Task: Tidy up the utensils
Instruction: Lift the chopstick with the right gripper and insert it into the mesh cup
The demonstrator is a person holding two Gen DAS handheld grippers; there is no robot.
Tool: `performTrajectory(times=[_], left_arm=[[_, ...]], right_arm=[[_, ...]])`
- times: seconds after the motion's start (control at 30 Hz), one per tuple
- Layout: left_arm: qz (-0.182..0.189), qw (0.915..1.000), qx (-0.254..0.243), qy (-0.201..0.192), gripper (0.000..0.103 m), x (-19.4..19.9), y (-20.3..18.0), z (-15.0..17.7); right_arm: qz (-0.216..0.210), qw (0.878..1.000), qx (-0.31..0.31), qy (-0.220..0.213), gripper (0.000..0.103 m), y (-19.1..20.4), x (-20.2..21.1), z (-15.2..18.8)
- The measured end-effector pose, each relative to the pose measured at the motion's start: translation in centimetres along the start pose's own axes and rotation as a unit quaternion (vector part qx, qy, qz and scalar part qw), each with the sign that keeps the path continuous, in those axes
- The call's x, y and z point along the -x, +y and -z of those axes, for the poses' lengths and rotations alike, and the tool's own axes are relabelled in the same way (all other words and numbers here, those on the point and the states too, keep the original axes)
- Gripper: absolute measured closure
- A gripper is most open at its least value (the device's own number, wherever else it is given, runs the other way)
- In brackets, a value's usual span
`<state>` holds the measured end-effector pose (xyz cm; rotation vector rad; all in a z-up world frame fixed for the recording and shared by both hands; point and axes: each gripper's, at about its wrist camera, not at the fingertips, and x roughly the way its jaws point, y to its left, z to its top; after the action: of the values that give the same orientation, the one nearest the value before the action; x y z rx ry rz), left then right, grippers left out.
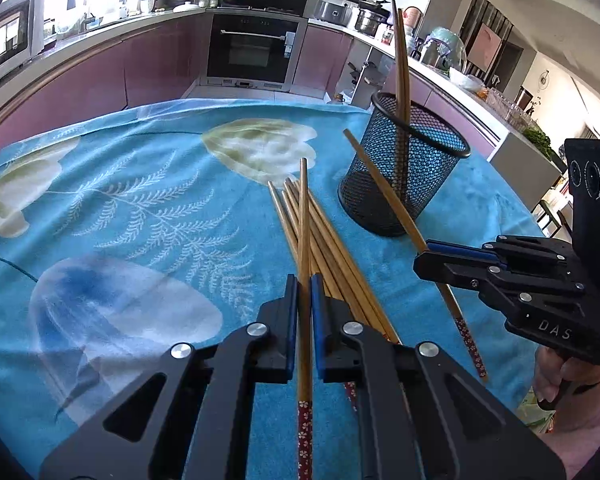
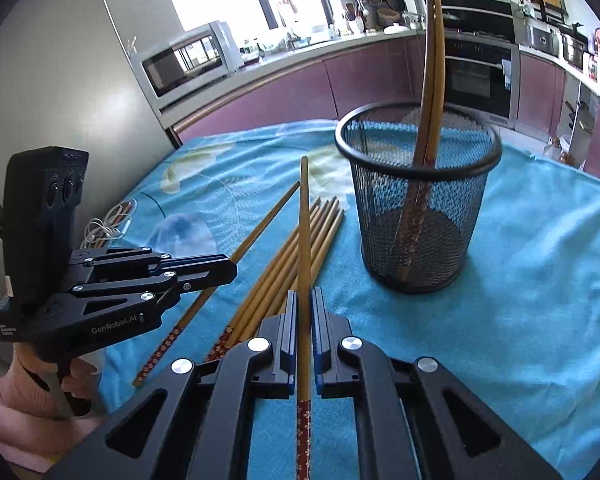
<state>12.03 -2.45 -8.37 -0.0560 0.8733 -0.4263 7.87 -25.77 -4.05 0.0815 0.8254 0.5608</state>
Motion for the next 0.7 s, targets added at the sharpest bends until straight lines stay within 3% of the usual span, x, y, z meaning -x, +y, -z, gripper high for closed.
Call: performTrajectory(times=[0.4,0.7], left_arm=[[0.068,0.9957,0.002,-0.063,0.095,6.2,-0.5,-1.8],[0.096,0.9883,0.001,-0.118,0.095,10.1,-1.1,-3.8]], right_arm=[[-0.012,0.998,-0.010,-0.068,0.097,-0.8,4.8,-1.2],[-0.019,0.993,-0.011,-0.119,0.097,-1.4,7.7,-2.9]])
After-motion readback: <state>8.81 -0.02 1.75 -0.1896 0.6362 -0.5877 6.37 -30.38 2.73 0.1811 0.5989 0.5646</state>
